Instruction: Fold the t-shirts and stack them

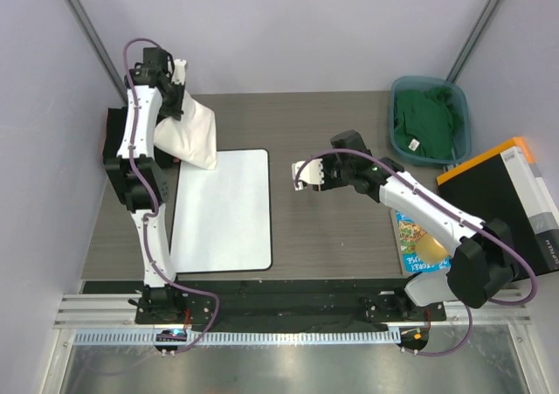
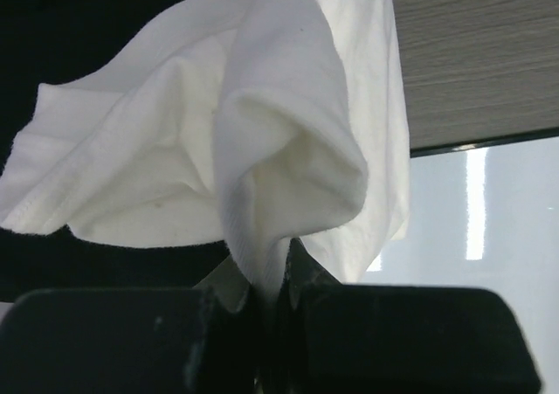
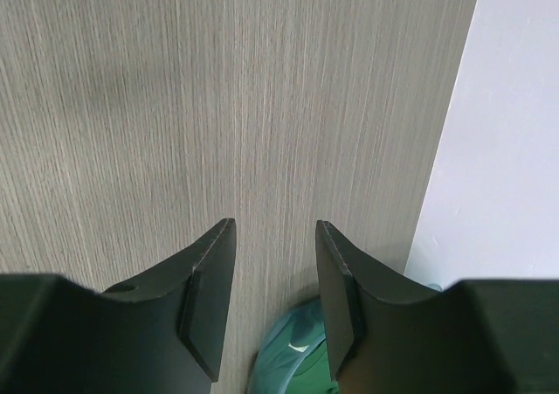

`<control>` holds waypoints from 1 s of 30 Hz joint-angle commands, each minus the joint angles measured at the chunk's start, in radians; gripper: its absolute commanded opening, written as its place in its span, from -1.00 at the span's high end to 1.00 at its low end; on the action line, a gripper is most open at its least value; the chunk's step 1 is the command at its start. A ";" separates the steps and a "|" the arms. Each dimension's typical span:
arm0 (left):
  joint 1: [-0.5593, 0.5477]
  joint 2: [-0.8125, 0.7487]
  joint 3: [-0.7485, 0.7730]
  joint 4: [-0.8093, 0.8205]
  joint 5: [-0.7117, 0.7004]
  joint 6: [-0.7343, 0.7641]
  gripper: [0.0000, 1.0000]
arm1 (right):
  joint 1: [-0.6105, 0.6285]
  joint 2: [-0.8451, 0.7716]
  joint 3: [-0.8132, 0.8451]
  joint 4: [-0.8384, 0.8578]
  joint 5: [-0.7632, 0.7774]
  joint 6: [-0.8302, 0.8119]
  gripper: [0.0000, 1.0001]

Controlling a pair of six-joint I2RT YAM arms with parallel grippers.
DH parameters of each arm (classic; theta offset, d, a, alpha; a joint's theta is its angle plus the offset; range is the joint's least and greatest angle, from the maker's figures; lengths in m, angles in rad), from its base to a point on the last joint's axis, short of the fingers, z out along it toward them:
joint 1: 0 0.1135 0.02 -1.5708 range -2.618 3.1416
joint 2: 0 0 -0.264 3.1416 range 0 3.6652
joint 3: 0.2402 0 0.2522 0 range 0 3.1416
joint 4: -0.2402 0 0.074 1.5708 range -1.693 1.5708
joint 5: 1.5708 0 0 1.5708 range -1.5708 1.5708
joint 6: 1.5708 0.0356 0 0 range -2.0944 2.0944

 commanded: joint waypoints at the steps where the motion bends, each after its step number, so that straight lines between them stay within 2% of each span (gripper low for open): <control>1: 0.028 0.006 0.068 0.015 -0.093 0.081 1.00 | -0.001 -0.043 0.008 0.007 0.001 -0.007 0.07; 12: 0.053 -0.046 0.059 0.159 -0.236 0.191 1.00 | -0.001 -0.052 -0.021 0.008 -0.016 -0.002 0.07; 19: 0.045 -0.069 0.083 0.201 -0.259 0.223 1.00 | -0.001 -0.046 -0.027 0.013 -0.019 -0.004 0.07; 25: 0.021 -0.130 0.017 0.264 -0.288 0.246 1.00 | -0.001 -0.046 -0.030 0.017 -0.022 -0.007 0.07; 30: -0.005 -0.164 0.023 0.275 -0.279 0.249 1.00 | -0.001 -0.046 -0.030 0.023 -0.022 -0.010 0.07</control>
